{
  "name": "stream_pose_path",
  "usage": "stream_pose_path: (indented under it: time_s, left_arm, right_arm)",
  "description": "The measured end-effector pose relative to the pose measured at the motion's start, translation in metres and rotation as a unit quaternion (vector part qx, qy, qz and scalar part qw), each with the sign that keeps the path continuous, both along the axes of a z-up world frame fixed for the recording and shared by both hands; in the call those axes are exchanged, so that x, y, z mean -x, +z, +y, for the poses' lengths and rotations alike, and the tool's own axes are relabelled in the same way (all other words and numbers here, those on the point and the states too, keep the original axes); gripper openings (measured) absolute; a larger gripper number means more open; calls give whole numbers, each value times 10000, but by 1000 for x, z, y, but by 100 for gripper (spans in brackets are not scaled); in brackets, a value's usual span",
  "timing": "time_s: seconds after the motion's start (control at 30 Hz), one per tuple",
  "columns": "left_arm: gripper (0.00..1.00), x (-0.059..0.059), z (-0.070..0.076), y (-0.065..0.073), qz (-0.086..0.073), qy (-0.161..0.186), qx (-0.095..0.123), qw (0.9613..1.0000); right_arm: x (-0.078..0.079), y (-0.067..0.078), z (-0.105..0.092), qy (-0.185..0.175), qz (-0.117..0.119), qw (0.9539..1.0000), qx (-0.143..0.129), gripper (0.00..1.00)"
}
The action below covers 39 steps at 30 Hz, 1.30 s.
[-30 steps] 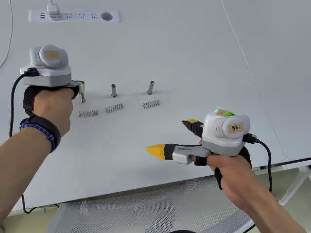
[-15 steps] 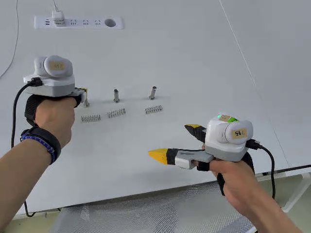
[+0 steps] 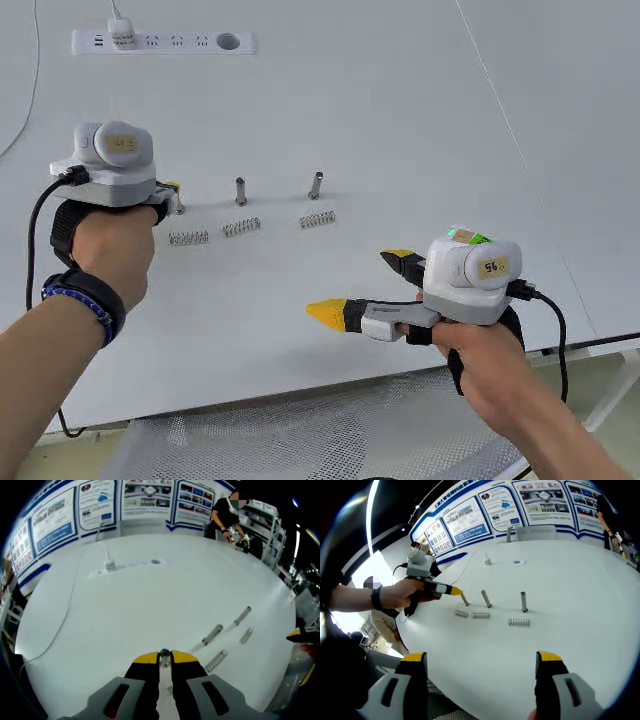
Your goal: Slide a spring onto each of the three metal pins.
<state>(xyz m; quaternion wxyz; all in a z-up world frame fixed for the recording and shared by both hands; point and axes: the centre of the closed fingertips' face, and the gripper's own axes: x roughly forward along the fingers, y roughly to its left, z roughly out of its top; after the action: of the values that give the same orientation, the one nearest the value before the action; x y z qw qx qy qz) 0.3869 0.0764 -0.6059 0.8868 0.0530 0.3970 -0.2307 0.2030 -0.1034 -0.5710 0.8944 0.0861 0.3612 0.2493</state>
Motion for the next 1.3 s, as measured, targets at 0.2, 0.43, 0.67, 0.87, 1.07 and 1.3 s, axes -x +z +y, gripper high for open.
stream_pose_path:
  time_s: [0.2, 0.43, 0.67, 0.87, 1.07, 1.3]
  left_arm:
    - [8, 4, -1, 0, -60, -98, -101, 9999]
    - [8, 6, -2, 1, -36, -104, -115, 9999]
    - [8, 8, -3, 1, -33, -138, -140, 9998]
    - [9, 9, -4, 0, -11, -151, -151, 9998]
    - [8, 13, -2, -5, 59, -171, -182, 9997]
    - [8, 17, 0, -9, 101, -163, -208, 9996]
  right_arm:
    - [1, 0, 0, -14, -1, 10000, -23, 91]
    - [2, 0, 0, -5, 1, 10000, -39, 91]
    - [2, 0, 1, -1, 2, 10000, -51, 91]
    - [2, 0, 2, 11, 7, 10000, -54, 90]
    - [2, 0, 2, 19, 16, 10000, -56, 90]
    - [3, -1, 3, 33, 21, 10000, -60, 90]
